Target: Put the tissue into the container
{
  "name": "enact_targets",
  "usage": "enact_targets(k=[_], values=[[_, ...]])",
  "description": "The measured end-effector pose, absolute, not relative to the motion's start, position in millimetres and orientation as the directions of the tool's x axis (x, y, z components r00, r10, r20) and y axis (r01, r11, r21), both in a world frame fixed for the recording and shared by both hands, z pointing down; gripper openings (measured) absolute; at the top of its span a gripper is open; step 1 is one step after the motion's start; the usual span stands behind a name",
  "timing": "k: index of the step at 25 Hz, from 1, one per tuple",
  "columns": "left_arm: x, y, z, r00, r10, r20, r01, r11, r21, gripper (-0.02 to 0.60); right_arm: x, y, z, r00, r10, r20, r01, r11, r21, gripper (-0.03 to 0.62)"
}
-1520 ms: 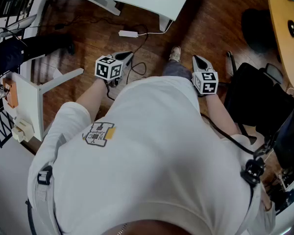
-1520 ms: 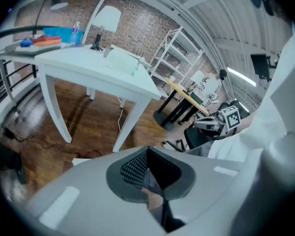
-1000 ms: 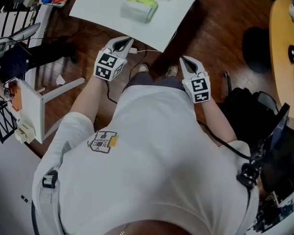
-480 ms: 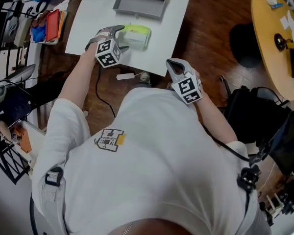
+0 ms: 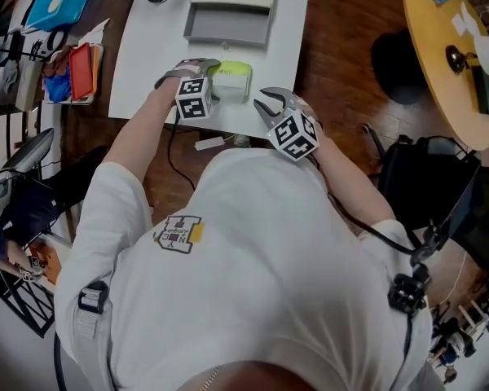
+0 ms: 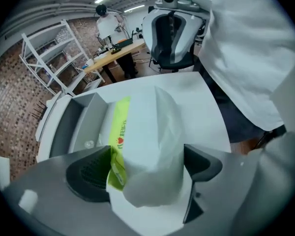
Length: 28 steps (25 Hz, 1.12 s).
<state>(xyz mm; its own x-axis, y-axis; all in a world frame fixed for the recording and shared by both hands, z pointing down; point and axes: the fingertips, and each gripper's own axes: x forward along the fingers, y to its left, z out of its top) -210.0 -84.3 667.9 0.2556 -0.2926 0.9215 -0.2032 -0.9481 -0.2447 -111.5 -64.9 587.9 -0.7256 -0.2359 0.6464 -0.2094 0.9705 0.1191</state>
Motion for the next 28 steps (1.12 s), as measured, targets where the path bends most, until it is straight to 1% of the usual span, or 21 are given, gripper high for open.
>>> enact_targets(k=[4,7,11,14,20,28], values=[[-206.7,-91.3,672.3,0.272,-0.270,0.924,-0.197,-0.955,-0.221,0.468,-118.1,-62.2,594.1,-0.714,-0.228,0.662,-0.198,0.973,0.121,0.097],[-205.5,-93.3,670.9,0.273,-0.274,0.922,-0.193,-0.955,-0.227,0.395,-121.9,-62.9,596.2,-0.709,-0.229,0.667,-0.200,0.972,0.121,0.091],[-206.1,-95.3,667.2,0.279,-0.280,0.918,-0.193,-0.953,-0.232,0.329,-126.4,-66.8,597.0,-0.706,-0.236,0.668,-0.208,0.970,0.123,0.080],[-205.6,-94.9,663.8,0.285,-0.286,0.915,-0.190,-0.952,-0.238,0.307,-127.4,-66.9,597.9,-0.702,-0.236,0.672,-0.210,0.970,0.121,0.077],[-211.6,-109.1,637.5,0.299,-0.363,0.882,-0.211,-0.927,-0.310,0.295,-126.8,-72.6,593.0,-0.705,-0.264,0.658,-0.238,0.962,0.130,0.064],[-235.1,-167.0,585.0,0.282,-0.482,0.830,-0.234,-0.873,-0.427,0.295,-133.4,-109.0,567.4,-0.715,-0.360,0.599,-0.307,0.932,0.194,0.050]])
